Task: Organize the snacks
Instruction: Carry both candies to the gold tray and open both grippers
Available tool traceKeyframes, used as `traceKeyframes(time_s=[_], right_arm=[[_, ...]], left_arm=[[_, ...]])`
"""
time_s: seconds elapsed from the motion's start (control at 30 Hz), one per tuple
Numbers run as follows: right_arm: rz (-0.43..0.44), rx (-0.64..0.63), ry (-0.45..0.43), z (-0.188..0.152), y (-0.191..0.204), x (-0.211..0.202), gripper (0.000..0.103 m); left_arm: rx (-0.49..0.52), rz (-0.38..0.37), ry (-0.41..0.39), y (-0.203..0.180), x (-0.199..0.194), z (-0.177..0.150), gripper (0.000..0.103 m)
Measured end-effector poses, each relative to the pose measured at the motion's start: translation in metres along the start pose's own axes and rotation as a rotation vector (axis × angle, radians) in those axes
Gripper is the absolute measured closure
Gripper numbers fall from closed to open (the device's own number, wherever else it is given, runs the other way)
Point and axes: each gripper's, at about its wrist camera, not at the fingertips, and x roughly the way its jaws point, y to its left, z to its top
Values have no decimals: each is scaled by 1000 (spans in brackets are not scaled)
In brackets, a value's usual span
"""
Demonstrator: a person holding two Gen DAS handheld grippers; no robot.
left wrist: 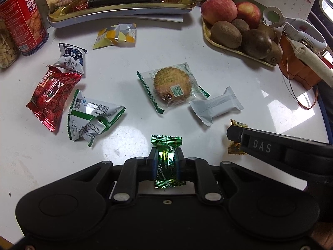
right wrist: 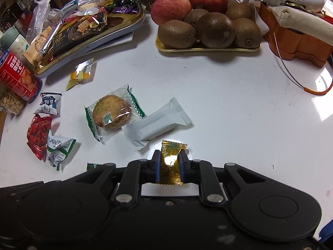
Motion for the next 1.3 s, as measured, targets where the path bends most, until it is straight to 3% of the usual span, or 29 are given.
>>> traceKeyframes(time_s=[0.33, 0.5, 0.63, 0.9, 1.3], right_arm=[[54, -66, -77, -12, 15, -71, 85], [88, -138, -101, -42, 23, -119, 84], [110, -194, -70, -79, 24, -142, 84], [110, -254, -9, -147, 25, -144, 84], [82, -256, 36, -173, 27, -126, 83]], left_arm=[[9, -4, -70, 8, -56, -8, 82], [47, 1, -118, 8, -98, -28, 82], [69, 24, -125, 8, -118, -59, 82], [23, -5, -60, 17, -111, -118, 82], [-33, 0, 4, 16, -91, -160, 82]])
